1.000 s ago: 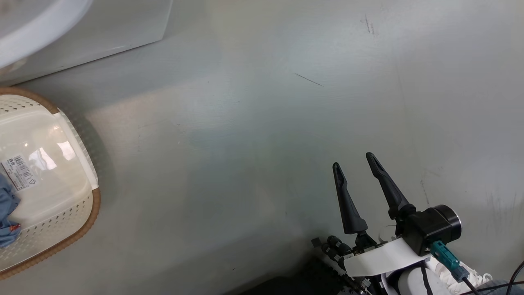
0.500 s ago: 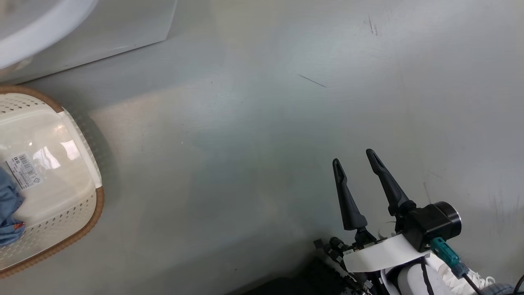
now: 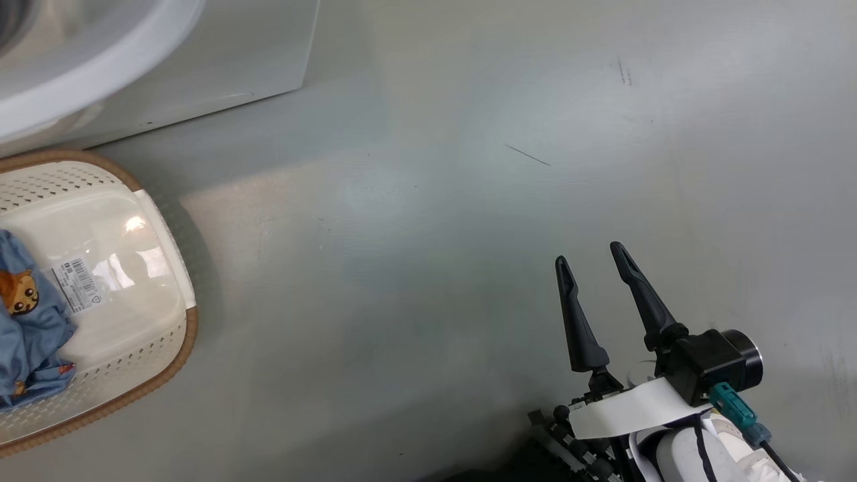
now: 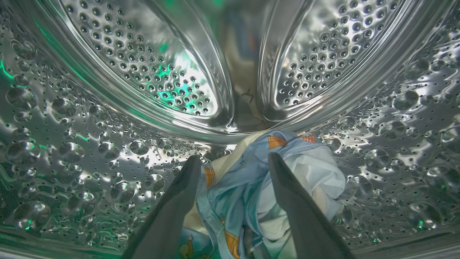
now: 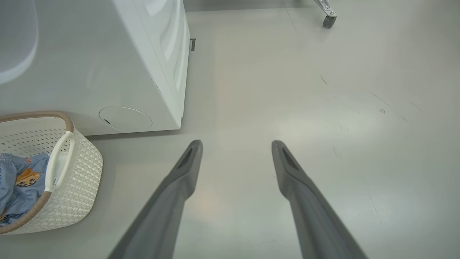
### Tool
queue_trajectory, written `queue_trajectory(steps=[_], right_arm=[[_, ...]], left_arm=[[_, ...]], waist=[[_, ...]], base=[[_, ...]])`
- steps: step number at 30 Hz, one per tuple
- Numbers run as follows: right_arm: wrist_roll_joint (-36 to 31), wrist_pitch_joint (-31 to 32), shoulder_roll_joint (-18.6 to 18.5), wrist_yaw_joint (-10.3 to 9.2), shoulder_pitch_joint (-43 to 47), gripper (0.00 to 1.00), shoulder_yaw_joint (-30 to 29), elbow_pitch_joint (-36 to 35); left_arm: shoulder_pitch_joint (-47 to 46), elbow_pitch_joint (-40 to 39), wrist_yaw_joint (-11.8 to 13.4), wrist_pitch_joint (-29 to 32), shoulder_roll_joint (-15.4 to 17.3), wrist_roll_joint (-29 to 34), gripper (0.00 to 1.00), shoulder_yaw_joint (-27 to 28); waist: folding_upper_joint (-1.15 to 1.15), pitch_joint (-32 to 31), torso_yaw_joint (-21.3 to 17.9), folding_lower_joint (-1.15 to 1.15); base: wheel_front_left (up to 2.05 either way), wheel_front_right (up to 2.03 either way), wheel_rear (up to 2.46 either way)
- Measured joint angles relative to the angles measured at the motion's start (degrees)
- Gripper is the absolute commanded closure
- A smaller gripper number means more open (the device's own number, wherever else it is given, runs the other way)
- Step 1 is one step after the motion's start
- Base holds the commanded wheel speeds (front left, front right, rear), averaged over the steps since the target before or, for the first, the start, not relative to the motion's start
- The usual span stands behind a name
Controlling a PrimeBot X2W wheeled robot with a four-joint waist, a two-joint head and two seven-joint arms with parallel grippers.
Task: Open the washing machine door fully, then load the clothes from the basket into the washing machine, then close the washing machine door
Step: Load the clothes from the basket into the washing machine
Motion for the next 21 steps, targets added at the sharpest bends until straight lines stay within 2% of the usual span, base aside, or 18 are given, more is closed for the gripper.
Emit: queue_trajectory(steps=[7,11,21], right_arm=[[-0.1,0.0,0.0,0.0,-0.4,0.0,-1.3,0.4],[-0.2,0.0,0.0,0.27,-1.2,0.0,-2.0,1.3],[-0.2,0.0,-0.1,1.13,-1.7,0.0,-2.8,3.2]], left_arm=[[1.6,2.5,0.3,-0.6,-3.5,-3.0,0.0,2.0],[4.2,3.9,0.3,-3.5,-5.7,-5.3,0.0,3.5],[11.3,6.1,-0.3,-6.0,-10.2,-6.4,0.0,3.9]], waist=[[0.0,-2.0,1.4,0.0],[0.0,-3.8,2.5,0.0],[0.0,-8.5,4.8,0.0]], base=[[0.0,0.0,0.0],[0.0,0.0,0.0],[0.0,0.0,0.0]])
